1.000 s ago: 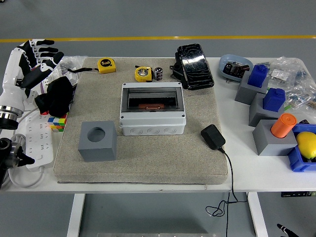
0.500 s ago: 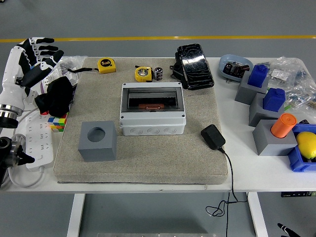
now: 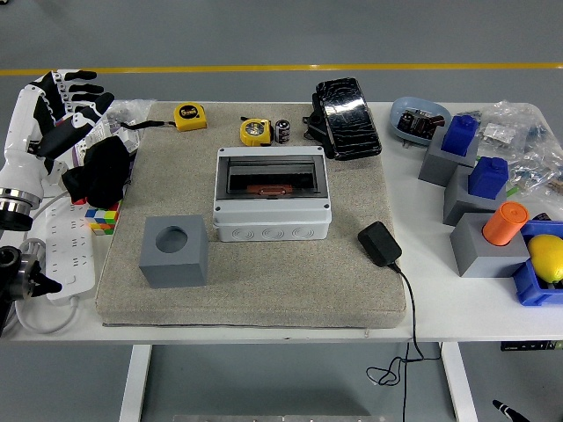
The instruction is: Fetch the battery,place it into the box,close the lid of the box
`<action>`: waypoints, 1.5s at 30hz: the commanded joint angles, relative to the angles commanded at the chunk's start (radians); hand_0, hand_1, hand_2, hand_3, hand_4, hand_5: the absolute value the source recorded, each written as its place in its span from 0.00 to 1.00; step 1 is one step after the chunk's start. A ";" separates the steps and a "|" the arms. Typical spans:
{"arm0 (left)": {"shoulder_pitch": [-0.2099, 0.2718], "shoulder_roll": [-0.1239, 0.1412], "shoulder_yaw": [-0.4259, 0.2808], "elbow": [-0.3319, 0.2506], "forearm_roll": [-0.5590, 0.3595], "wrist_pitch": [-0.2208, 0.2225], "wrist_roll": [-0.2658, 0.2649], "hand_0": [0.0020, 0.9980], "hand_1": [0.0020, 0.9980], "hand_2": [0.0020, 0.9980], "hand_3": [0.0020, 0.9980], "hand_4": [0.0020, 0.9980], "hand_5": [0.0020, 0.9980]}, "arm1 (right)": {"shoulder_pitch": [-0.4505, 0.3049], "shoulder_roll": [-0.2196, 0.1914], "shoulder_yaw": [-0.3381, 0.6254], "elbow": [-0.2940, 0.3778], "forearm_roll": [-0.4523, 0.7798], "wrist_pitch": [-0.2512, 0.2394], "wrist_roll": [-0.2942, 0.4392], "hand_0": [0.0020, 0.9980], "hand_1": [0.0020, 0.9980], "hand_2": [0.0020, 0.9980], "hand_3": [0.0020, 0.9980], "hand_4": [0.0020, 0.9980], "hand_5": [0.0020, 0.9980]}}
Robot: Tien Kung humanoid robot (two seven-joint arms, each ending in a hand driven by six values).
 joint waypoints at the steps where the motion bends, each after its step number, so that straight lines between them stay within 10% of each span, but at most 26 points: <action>1: -0.001 0.000 0.001 0.000 0.000 0.000 0.000 0.44 0.56 0.57 0.61 1.00 0.49 | 0.001 -0.001 0.001 0.001 0.000 0.000 0.000 0.65 0.67 0.69 0.63 0.96 0.56; 45: -0.002 0.002 -0.001 0.000 0.003 -0.003 0.003 0.44 0.57 0.57 0.61 1.00 0.49 | 0.004 -0.002 -0.001 -0.001 0.003 0.000 -0.002 0.65 0.67 0.69 0.63 0.96 0.56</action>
